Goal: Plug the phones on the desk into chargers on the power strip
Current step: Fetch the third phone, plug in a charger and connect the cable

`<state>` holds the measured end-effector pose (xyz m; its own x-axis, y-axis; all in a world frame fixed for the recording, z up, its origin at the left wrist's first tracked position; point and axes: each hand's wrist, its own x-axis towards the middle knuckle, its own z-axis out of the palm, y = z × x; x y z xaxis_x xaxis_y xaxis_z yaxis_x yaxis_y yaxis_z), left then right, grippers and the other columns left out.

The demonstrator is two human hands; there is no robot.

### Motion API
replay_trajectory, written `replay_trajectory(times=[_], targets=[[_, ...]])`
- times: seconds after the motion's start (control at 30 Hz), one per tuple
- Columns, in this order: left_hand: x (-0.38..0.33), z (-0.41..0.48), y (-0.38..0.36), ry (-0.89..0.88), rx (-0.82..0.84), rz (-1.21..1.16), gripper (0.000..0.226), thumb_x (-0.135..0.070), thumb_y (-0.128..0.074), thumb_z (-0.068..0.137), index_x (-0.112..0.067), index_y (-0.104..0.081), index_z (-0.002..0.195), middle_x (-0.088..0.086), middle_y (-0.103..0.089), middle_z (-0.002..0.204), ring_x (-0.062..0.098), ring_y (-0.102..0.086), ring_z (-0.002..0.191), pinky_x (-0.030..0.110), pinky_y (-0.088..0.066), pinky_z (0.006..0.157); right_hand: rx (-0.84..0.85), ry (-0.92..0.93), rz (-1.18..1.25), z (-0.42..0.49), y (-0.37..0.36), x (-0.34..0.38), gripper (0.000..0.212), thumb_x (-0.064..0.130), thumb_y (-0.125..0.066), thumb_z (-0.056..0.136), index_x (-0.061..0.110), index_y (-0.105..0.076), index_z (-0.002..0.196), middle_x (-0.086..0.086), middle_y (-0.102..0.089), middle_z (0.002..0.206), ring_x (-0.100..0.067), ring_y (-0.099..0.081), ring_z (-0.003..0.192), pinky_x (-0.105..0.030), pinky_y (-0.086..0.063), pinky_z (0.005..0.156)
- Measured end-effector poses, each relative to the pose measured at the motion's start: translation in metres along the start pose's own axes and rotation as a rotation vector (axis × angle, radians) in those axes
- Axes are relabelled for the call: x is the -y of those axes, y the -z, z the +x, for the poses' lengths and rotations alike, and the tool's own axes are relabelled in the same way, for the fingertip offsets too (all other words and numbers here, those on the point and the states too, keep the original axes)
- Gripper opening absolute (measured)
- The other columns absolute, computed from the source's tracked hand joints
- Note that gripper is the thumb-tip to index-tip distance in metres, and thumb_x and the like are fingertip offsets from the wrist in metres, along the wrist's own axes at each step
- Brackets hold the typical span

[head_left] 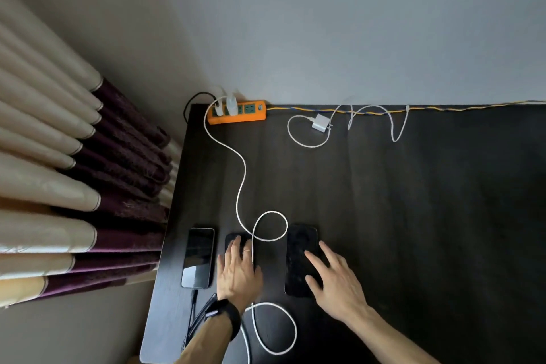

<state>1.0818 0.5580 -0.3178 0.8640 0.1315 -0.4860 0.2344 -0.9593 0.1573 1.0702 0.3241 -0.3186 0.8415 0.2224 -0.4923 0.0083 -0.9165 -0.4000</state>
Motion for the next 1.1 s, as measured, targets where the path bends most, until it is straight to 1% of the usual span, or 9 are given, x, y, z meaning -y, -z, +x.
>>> replay_trajectory(times=[0.1,0.3,0.4,0.57,0.77,0.83,0.9,0.97,1.1], targets=[[-0.027,0.036,0.017,-0.061,-0.060,-0.045,0.066,-0.032,-0.066,0.074,-0.015,-0.054,0.137,0.013,-0.046,0.146,0.033,-0.051,0.128,0.050,-0.040,0.106,-0.072,0.000,0.050,0.024,0.030,-0.011,0.057,0.051,-0.045,0.099,0.038,-0.032,0.153,0.005,-0.019,0.166,-0.021,-0.025,0.149,-0.035,-0.040,0.114],[-0.108,0.117,0.071,-0.141,-0.095,-0.020,0.066,-0.037,-0.052,0.090,-0.021,-0.031,0.150,0.007,-0.020,0.160,0.025,-0.027,0.144,0.043,-0.023,0.118,-0.129,-0.106,0.056,0.094,0.098,-0.048,0.058,0.050,-0.045,0.100,0.038,-0.027,0.154,0.004,-0.021,0.165,-0.022,-0.020,0.151,-0.040,-0.037,0.116],[-0.146,0.158,0.094,-0.170,-0.108,0.000,0.066,-0.036,-0.052,0.090,-0.021,-0.031,0.150,0.008,-0.020,0.160,0.027,-0.024,0.145,0.045,-0.022,0.118,-0.069,-0.165,0.005,0.129,0.117,-0.078,0.063,0.052,-0.043,0.099,0.039,-0.018,0.156,0.000,-0.012,0.168,-0.028,-0.012,0.154,-0.047,-0.029,0.121],[-0.191,0.219,0.120,-0.248,-0.132,0.085,0.068,-0.034,-0.052,0.091,-0.022,-0.026,0.153,0.008,-0.017,0.161,0.028,-0.020,0.147,0.046,-0.017,0.121,0.062,-0.180,-0.120,0.139,0.112,-0.115,0.071,0.048,-0.042,0.101,0.043,0.003,0.156,0.004,0.022,0.166,-0.030,0.017,0.153,-0.065,-0.017,0.119],[-0.231,0.289,0.124,-0.384,-0.098,0.304,0.071,-0.033,-0.047,0.096,-0.029,-0.010,0.157,0.001,-0.011,0.165,0.024,-0.009,0.151,0.047,-0.014,0.121,0.124,-0.189,-0.107,0.150,0.119,-0.112,0.073,0.043,-0.046,0.102,0.042,0.002,0.157,0.004,0.024,0.165,-0.032,0.019,0.152,-0.065,-0.020,0.118],[-0.234,0.301,0.120,-0.398,-0.067,0.342,0.068,-0.031,-0.048,0.096,-0.035,-0.015,0.155,0.000,-0.022,0.161,0.025,-0.024,0.146,0.045,-0.024,0.117,0.140,-0.192,-0.109,0.151,0.120,-0.112,0.075,0.043,-0.048,0.101,0.042,0.002,0.157,0.003,0.025,0.165,-0.032,0.020,0.152,-0.065,-0.019,0.119],[-0.238,0.305,0.117,-0.408,-0.079,0.356,0.060,-0.029,-0.052,0.095,-0.036,-0.029,0.151,0.003,-0.039,0.145,0.028,-0.045,0.129,0.041,-0.040,0.103,0.155,-0.197,-0.111,0.151,0.122,-0.113,0.077,0.043,-0.049,0.100,0.043,0.003,0.156,0.004,0.025,0.165,-0.032,0.020,0.152,-0.065,-0.018,0.119],[-0.238,0.299,0.114,-0.402,-0.104,0.361,0.052,-0.032,-0.053,0.095,-0.031,-0.037,0.145,0.004,-0.046,0.132,0.027,-0.051,0.118,0.039,-0.045,0.091,0.158,-0.200,-0.106,0.150,0.123,-0.115,0.077,0.044,-0.050,0.099,0.043,0.002,0.156,0.004,0.024,0.165,-0.032,0.020,0.152,-0.065,-0.018,0.119],[-0.217,0.273,0.097,-0.332,-0.075,0.132,0.047,-0.042,-0.058,0.092,-0.023,-0.047,0.134,-0.001,-0.053,0.127,0.023,-0.057,0.112,0.037,-0.050,0.088,0.159,-0.201,-0.111,0.149,0.125,-0.115,0.080,0.047,-0.053,0.097,0.043,0.002,0.156,0.004,0.023,0.166,-0.031,0.019,0.153,-0.064,-0.021,0.118]])
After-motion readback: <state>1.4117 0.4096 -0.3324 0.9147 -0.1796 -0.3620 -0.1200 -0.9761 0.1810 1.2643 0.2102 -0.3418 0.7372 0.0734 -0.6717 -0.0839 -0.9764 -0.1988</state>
